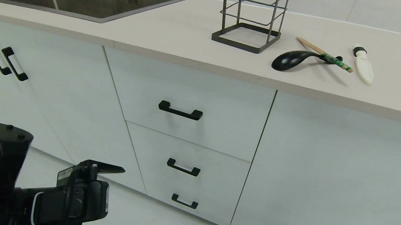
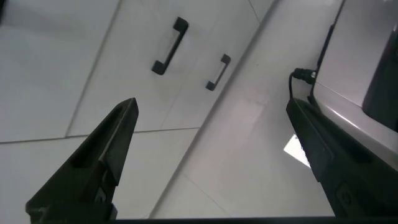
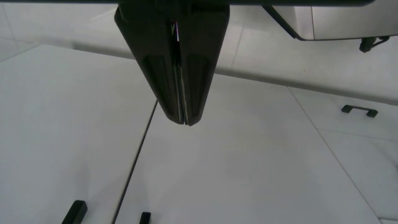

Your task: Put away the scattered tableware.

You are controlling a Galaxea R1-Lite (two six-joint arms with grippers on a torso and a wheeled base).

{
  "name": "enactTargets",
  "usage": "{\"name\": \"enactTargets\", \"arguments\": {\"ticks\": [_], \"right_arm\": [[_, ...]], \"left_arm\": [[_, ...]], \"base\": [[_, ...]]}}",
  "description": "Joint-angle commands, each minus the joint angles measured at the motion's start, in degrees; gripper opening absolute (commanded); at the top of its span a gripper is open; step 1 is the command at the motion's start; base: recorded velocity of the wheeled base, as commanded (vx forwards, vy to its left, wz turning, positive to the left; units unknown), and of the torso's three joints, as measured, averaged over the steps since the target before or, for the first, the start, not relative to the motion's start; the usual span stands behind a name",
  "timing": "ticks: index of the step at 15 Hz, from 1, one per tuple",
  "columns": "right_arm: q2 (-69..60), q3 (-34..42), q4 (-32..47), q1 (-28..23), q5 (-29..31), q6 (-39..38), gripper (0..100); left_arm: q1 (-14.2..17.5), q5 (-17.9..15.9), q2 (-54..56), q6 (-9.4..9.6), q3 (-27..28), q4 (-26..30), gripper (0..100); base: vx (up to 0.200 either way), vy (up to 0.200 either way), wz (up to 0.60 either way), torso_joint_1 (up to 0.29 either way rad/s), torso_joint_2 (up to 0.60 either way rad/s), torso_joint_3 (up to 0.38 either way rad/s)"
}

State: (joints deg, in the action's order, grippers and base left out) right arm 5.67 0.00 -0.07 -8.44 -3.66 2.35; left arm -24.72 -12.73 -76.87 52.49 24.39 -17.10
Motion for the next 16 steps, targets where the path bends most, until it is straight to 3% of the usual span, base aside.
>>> {"name": "enactTargets", "arguments": {"ticks": [1,5,7,11,13,16], "right_arm": [[0.0,0.0,0.0,0.0,0.0,0.0,0],[0.0,0.0,0.0,0.0,0.0,0.0,0],[0.0,0.0,0.0,0.0,0.0,0.0,0],[0.0,0.0,0.0,0.0,0.0,0.0,0],[0.0,0.0,0.0,0.0,0.0,0.0,0],[0.0,0.0,0.0,0.0,0.0,0.0,0]], "left_arm": [[-0.2,0.0,-1.4,-0.02,-1.5,0.1,100],[-2.4,0.0,-4.1,0.15,-1.0,-0.1,100],[-3.9,-0.3,-10.7,2.26,-1.3,-4.2,100],[-5.7,-1.1,-22.1,3.23,0.6,-8.3,100],[-5.8,-0.9,-25.7,4.55,1.4,-10.4,100],[-4.5,0.8,-31.1,4.64,3.1,-15.8,100]], "base": [[0.000,0.000,0.00,0.000,0.00,0.000],[0.000,0.000,0.00,0.000,0.00,0.000],[0.000,0.000,0.00,0.000,0.00,0.000],[0.000,0.000,0.00,0.000,0.00,0.000],[0.000,0.000,0.00,0.000,0.00,0.000],[0.000,0.000,0.00,0.000,0.00,0.000]]}}
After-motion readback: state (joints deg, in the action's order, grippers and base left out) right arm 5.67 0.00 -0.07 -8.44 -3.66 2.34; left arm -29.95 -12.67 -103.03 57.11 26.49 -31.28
